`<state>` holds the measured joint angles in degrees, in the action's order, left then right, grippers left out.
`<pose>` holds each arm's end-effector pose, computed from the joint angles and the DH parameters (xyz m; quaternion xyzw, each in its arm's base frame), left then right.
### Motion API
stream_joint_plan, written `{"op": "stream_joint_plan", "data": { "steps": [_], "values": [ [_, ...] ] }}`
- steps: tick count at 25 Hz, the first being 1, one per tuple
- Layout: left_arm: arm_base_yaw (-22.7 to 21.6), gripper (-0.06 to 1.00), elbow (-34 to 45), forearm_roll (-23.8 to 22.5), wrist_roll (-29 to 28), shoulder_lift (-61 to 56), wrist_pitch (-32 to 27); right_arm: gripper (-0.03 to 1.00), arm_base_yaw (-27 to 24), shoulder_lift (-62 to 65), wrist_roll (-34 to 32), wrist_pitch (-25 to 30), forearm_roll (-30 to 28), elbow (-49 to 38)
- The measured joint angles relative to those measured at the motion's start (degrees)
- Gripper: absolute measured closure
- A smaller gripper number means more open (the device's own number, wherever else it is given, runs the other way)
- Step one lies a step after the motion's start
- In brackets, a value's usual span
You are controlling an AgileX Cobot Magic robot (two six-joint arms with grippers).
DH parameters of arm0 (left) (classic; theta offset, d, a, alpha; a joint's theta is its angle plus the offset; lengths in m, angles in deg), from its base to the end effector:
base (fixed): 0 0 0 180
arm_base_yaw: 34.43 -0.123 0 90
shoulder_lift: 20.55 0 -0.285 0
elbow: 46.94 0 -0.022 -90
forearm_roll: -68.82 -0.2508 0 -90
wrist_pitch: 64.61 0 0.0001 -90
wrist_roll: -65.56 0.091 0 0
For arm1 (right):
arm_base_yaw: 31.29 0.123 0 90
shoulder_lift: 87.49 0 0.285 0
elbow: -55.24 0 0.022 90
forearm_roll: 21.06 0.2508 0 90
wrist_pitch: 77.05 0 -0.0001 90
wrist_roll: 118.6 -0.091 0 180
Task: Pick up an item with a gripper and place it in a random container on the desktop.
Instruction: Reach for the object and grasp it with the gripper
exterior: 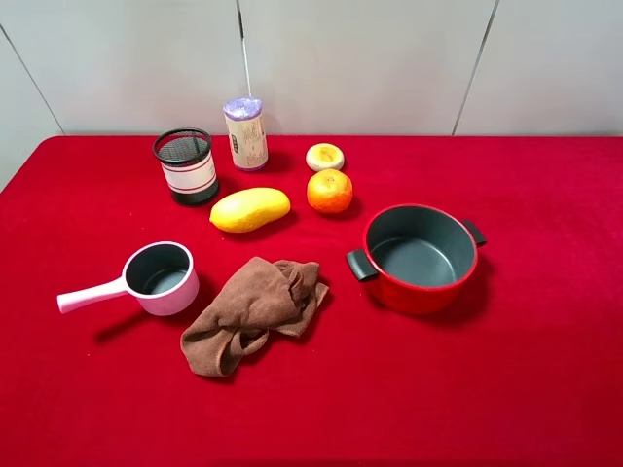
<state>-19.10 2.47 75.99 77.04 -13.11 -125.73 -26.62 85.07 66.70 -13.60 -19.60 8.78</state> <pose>-0.0071 -0.0084 0.2732 0.2006 0.8315 -0.0797 0.5119 -0.0123 0.0011 0.2836 -0.0753 0.8508 0.0098 0.5199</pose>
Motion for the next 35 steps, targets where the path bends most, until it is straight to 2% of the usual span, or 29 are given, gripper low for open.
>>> {"op": "stream_joint_plan", "data": {
  "steps": [35],
  "values": [
    [0.0, -0.04, 0.0, 0.0, 0.0, 0.0, 0.0, 0.27, 0.0, 0.0, 0.0, 0.0, 0.0, 0.0]
  ]
}}
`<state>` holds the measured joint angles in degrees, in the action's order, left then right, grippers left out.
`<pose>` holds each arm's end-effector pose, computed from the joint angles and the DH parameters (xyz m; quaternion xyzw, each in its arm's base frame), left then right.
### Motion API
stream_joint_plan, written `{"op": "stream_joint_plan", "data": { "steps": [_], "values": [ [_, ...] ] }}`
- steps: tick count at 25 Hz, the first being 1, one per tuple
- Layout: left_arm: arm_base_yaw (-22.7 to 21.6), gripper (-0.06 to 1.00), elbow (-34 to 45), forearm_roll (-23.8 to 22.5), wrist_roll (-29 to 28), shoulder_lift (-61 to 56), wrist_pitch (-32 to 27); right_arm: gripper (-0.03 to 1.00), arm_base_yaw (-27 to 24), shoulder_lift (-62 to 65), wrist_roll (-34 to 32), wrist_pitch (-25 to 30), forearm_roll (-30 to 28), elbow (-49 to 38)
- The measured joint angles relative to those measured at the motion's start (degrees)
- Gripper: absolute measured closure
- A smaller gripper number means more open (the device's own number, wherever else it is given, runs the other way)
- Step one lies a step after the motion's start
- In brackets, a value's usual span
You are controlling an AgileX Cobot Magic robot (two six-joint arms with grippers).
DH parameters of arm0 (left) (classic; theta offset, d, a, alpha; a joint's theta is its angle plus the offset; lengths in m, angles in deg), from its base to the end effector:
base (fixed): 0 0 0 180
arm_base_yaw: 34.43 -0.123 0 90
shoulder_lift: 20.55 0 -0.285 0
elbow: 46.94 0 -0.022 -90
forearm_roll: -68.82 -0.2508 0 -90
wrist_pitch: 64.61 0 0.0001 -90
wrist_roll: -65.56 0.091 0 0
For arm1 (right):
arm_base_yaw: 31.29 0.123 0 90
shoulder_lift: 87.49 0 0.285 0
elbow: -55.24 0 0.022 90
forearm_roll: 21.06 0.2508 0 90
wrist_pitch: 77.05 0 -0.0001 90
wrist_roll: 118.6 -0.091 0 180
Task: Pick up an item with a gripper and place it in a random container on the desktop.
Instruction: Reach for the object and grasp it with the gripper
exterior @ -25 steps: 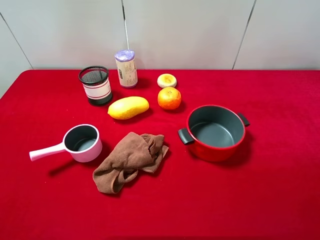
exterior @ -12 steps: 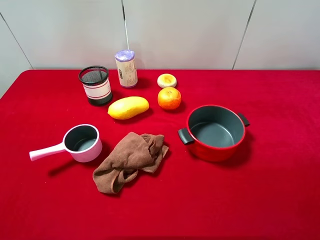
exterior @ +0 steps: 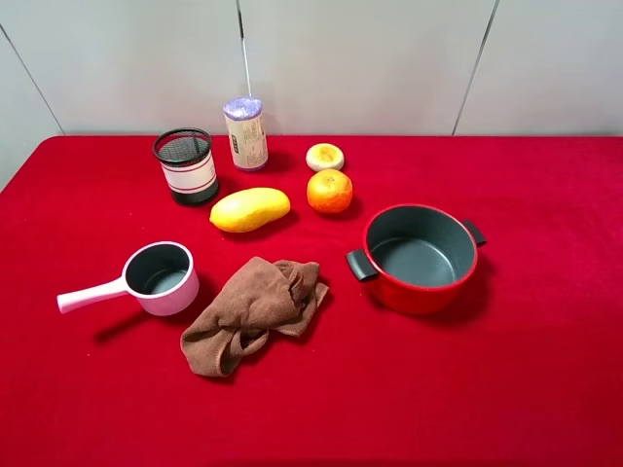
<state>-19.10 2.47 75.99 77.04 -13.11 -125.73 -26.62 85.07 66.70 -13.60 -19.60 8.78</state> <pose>-0.0071 -0.0084 0.2732 0.2006 0.8315 -0.0797 0.5119 -0.0123 0.0011 0.2836 -0.0753 0.8508 0.0098 0.5199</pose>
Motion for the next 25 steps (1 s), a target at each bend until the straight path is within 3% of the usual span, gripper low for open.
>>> {"op": "stream_joint_plan", "data": {
  "steps": [25],
  "values": [
    [0.0, -0.04, 0.0, 0.0, 0.0, 0.0, 0.0, 0.27, 0.0, 0.0, 0.0, -0.48, 1.34, 0.0]
  ]
}}
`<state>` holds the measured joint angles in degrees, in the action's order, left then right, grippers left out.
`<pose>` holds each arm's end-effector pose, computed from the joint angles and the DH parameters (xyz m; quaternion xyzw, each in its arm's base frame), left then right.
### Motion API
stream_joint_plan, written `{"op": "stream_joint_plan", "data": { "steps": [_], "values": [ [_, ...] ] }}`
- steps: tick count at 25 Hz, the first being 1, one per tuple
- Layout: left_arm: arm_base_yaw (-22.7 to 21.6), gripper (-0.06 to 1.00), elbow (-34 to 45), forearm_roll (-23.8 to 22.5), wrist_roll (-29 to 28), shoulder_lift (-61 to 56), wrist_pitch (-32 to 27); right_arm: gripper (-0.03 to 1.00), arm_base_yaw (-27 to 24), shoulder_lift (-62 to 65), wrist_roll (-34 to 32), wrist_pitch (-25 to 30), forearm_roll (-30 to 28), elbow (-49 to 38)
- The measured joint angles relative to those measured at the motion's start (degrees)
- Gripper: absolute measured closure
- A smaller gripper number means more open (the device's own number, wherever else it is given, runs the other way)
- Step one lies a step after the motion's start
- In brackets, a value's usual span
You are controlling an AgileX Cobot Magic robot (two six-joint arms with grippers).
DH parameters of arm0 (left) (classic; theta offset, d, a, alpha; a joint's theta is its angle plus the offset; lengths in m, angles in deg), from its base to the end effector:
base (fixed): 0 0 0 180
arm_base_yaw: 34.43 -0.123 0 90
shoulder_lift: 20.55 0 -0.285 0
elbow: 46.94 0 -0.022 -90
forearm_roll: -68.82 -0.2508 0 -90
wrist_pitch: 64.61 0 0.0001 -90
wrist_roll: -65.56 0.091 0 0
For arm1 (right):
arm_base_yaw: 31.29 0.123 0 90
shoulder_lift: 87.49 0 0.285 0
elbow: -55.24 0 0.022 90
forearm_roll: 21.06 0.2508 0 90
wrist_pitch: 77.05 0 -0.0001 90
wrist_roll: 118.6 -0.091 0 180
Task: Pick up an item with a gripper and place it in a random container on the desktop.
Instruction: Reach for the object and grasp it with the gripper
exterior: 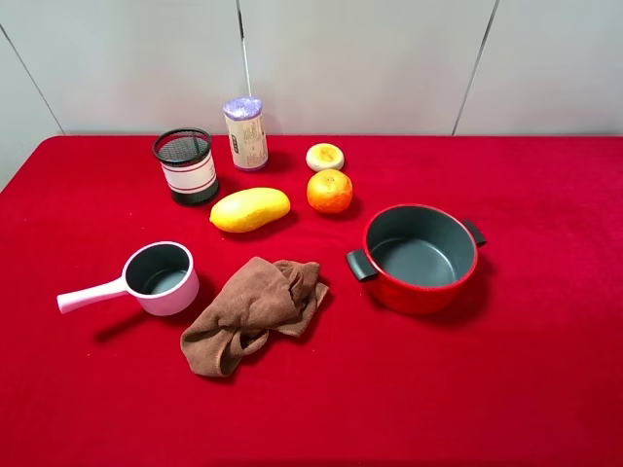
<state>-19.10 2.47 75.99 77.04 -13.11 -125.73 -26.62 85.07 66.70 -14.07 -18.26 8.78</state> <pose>-0.0071 -0.0084 0.2732 0.2006 0.8315 -0.0797 0.5119 -0.0121 0.0030 0.2843 -0.0759 0.8484 0.0215 0.5234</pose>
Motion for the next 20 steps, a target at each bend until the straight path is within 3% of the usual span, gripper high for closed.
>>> {"op": "stream_joint_plan", "data": {
  "steps": [20],
  "values": [
    [0.0, -0.04, 0.0, 0.0, 0.0, 0.0, 0.0, 0.27, 0.0, -16.3, 7.93, -2.42, 7.26, 3.3]
  ]
}}
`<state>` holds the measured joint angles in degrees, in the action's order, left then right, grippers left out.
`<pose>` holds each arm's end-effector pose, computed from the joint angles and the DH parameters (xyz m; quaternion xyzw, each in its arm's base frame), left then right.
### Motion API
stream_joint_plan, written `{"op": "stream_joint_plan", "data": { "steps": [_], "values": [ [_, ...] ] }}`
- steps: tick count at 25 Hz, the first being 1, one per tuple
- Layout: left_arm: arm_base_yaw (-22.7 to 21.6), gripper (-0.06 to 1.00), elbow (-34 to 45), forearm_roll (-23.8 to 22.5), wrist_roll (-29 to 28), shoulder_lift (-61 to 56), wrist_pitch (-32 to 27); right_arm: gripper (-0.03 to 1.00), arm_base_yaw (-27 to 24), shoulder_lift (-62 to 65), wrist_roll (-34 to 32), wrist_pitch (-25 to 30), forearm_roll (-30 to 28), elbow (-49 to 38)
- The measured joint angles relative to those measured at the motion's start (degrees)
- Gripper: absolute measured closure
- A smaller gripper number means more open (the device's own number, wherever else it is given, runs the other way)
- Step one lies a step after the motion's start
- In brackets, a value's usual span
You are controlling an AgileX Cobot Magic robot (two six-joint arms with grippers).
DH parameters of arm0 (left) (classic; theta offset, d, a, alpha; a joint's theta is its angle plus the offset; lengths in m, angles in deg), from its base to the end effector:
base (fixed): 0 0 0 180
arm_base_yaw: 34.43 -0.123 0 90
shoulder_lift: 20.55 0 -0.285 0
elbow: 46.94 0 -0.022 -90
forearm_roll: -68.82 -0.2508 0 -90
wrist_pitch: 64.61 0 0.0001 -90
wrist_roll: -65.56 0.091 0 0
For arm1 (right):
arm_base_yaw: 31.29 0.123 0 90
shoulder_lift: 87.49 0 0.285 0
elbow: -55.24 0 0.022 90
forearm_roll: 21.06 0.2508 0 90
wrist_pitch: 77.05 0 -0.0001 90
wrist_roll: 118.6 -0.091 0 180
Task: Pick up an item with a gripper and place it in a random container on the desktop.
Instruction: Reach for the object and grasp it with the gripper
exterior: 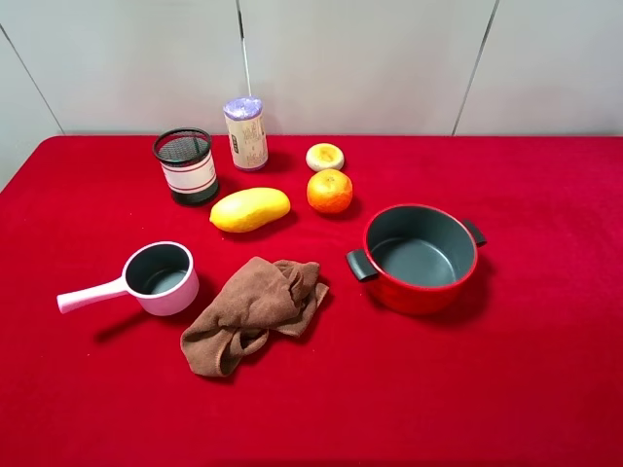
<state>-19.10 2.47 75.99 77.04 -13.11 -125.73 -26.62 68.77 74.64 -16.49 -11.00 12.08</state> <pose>-0.0071 -0.0084 0.2732 0.2006 0.8315 -0.0797 0.5119 0.0316 0.0165 0.3021 -0.1343 0.8831 0.0544 0.4462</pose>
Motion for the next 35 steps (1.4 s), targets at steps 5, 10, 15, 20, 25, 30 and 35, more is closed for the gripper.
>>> {"op": "stream_joint_plan", "data": {
  "steps": [5, 10, 15, 20, 25, 30, 35],
  "values": [
    [0.0, -0.04, 0.0, 0.0, 0.0, 0.0, 0.0, 0.27, 0.0, -2.6, 2.13, -0.17, 0.86, 0.06],
    [0.0, -0.04, 0.0, 0.0, 0.0, 0.0, 0.0, 0.27, 0.0, -2.89, 3.58, -1.19, 0.91, 0.06],
    [0.0, -0.04, 0.0, 0.0, 0.0, 0.0, 0.0, 0.27, 0.0, -5.52, 4.8, -1.25, 0.85, 2.16],
    [0.0, -0.04, 0.0, 0.0, 0.0, 0.0, 0.0, 0.27, 0.0, -10.01, 5.88, -1.3, 0.73, 4.94],
    [0.0, -0.04, 0.0, 0.0, 0.0, 0.0, 0.0, 0.27, 0.0, -16.0, 6.7, -1.3, 0.71, 8.32],
    [0.0, -0.04, 0.0, 0.0, 0.0, 0.0, 0.0, 0.27, 4.28, -23.17, 6.7, -1.55, -0.54, 12.15],
    [0.0, -0.04, 0.0, 0.0, 0.0, 0.0, 0.0, 0.27, 8.84, -32.2, 5.4, -3.47, -2.86, 17.14]
  ]
}}
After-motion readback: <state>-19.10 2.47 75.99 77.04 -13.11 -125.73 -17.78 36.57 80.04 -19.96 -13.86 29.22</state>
